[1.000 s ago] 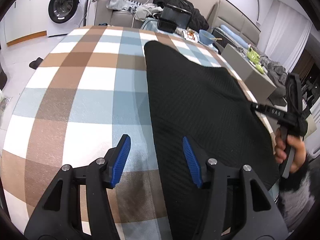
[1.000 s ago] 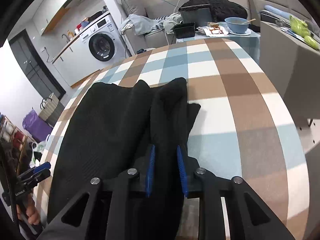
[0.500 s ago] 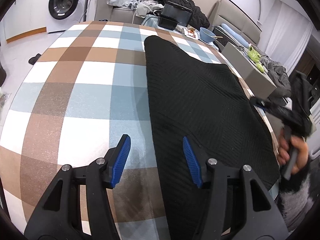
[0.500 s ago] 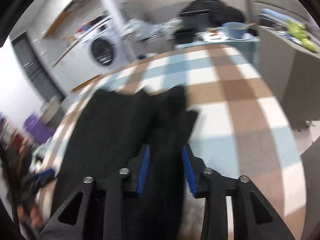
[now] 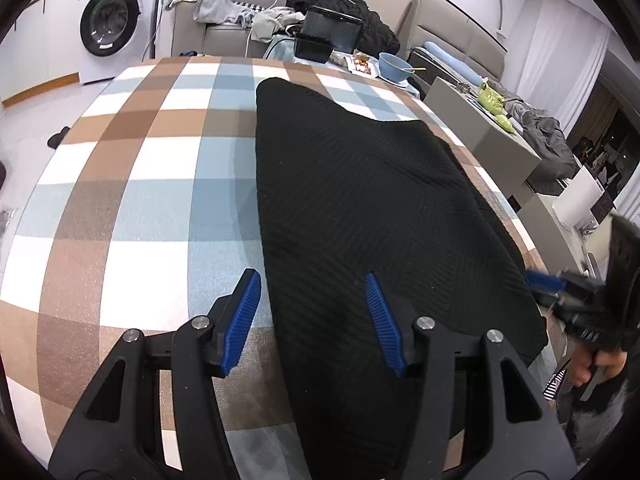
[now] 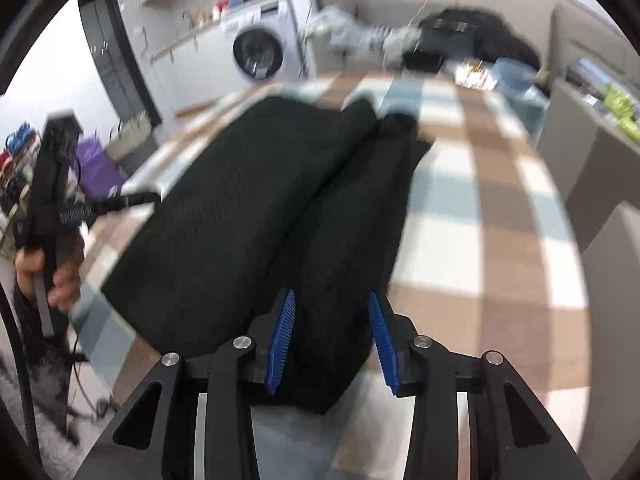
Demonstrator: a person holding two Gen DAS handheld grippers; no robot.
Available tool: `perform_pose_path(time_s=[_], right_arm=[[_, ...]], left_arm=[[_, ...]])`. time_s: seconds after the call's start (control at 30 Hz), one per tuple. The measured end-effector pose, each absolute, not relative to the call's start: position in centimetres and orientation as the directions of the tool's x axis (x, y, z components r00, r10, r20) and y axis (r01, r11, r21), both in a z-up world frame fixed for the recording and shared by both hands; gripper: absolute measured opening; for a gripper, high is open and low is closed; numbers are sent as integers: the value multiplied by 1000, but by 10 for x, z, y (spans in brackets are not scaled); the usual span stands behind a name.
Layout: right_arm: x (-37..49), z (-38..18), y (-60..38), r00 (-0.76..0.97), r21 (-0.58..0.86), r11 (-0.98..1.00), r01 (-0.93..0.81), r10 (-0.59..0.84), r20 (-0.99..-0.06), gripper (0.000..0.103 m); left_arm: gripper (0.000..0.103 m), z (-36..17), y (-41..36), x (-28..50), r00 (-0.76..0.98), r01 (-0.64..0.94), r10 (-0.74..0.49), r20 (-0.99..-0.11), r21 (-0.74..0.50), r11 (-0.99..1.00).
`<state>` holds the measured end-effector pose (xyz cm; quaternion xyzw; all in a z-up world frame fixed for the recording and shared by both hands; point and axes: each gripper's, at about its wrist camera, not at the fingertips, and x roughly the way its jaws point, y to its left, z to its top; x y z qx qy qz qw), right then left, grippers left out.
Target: Fold small clothes
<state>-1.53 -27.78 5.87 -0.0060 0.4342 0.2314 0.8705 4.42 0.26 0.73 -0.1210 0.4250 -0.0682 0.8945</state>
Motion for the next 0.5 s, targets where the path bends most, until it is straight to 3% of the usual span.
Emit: perform_pose_path(time_s=[0.23, 0.3, 0.37, 0.5], right_arm=[[13, 66, -268, 561, 254, 899, -357, 424, -711, 42], [20, 63, -256, 552, 263, 886, -381, 446, -704, 50], [27, 57, -245, 534, 256, 882, -394, 447, -717, 57], [40, 40, -238, 505, 206, 895, -395, 399, -766, 57]], left_arm=[[53, 5, -10, 42, 610, 44, -233, -757, -261, 964], [54, 4, -12, 41, 609, 54, -233, -758, -254, 966], [57, 1, -13, 41, 603, 57, -229, -764, -245, 968], [58, -8, -16, 40, 593, 69, -203, -779, -203, 977]])
